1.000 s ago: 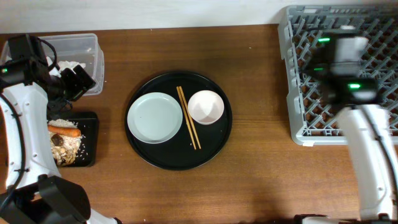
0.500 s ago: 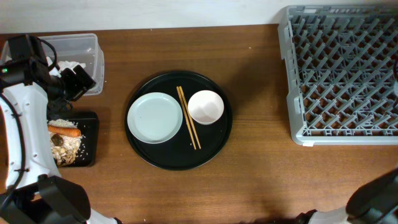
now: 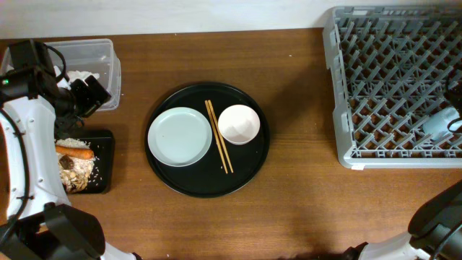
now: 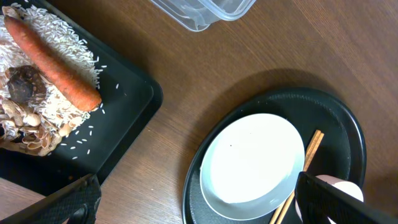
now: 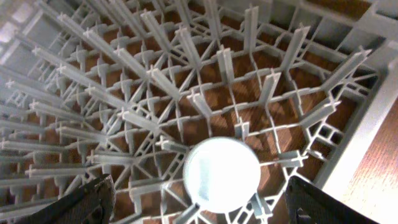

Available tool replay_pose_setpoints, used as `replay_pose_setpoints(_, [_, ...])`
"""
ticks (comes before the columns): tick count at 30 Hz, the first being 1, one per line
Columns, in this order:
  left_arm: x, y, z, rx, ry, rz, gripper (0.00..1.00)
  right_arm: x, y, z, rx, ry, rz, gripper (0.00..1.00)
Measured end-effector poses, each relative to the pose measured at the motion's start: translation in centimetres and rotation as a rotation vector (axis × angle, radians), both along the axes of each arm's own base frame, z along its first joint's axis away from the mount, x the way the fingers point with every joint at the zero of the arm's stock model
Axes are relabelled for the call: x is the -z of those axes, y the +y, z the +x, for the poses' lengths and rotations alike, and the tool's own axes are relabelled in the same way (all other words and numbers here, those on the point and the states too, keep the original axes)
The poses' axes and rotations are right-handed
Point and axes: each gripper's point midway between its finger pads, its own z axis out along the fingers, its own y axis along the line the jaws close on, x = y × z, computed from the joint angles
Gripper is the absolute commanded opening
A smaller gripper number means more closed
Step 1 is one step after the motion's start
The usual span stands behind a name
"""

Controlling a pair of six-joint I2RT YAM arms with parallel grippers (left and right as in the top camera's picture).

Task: Sort waste into correct bins and load items into the dishwasher rack
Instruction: 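Carry the blue cup right and place it in the dishwasher rack, then move the right gripper back and grasp the rim of the white bowl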

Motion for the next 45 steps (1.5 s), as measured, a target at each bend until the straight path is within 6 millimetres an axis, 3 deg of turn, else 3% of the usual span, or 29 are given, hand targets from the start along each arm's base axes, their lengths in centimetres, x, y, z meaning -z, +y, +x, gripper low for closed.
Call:
replay_pose_setpoints(2, [0.0,0.0,0.0,0.000,0.000,0.000,0.99,-0.7,0.9,0.2,-0.034,-0.021,0.027,1.00])
replay_pose_setpoints(5, [0.0,0.0,0.0,0.000,0.000,0.000,0.99,-4.4,3.1,1.4,-0.130,-0.141,0.055,0.98])
replay_pose_setpoints(6, [0.0,0.0,0.0,0.000,0.000,0.000,0.99,-6.7,4.2,1.9,-0.181,-0.207,0.053,0.98])
replay_pose_setpoints(7, [0.0,0.0,0.0,0.000,0.000,0.000,0.99,-10.0,6.4,2.4,-0.262,-0.292,0.050,0.98])
replay_pose_setpoints(9, [0.0,0.0,0.0,0.000,0.000,0.000,0.99,-13.4,10.3,2.8,-0.373,-0.365,0.058,0.98])
replay_pose_setpoints(11, [0.0,0.0,0.0,0.000,0.000,0.000,0.99,-15.5,15.4,3.2,-0.499,-0.399,0.086,0.98])
replay_pose_setpoints(13, [0.0,0.0,0.0,0.000,0.000,0.000,0.99,-16.1,20.1,3.5,-0.612,-0.402,0.126,0.98])
replay_pose_setpoints(15, [0.0,0.0,0.0,0.000,0.000,0.000,0.99,-15.4,26.4,4.0,-0.757,-0.367,0.199,0.98])
replay_pose_setpoints(20, [0.0,0.0,0.0,0.000,0.000,0.000,0.99,-11.2,38.0,4.8,-1.015,-0.229,0.337,0.99])
replay_pose_setpoints(21, [0.0,0.0,0.0,0.000,0.000,0.000,0.99,-10.1,39.9,5.0,-1.056,-0.195,0.357,0.89])
replay_pose_setpoints(22, [0.0,0.0,0.0,0.000,0.000,0.000,0.99,-8.9,41.7,5.0,-1.089,-0.162,0.373,0.86])
replay_pose_setpoints(26, [0.0,0.0,0.0,0.000,0.000,0.000,0.99,-1.7,48.3,4.9,-1.161,0.040,0.440,0.81])
replay_pose_setpoints(31, [0.0,0.0,0.0,0.000,0.000,0.000,0.99,6.5,51.6,3.9,-1.064,0.272,0.483,0.79])
replay_pose_setpoints(34, [0.0,0.0,0.0,0.000,0.000,0.000,0.99,9.5,52.2,3.4,-1.005,0.353,0.481,0.76])
replay_pose_setpoints(39, [0.0,0.0,0.0,0.000,0.000,0.000,0.99,10.9,50.7,2.3,-0.911,0.439,0.421,0.75])
replay_pose_setpoints(45, [0.0,0.0,0.0,0.000,0.000,0.000,0.99,11.2,49.7,2.4,-0.869,0.453,0.374,0.66])
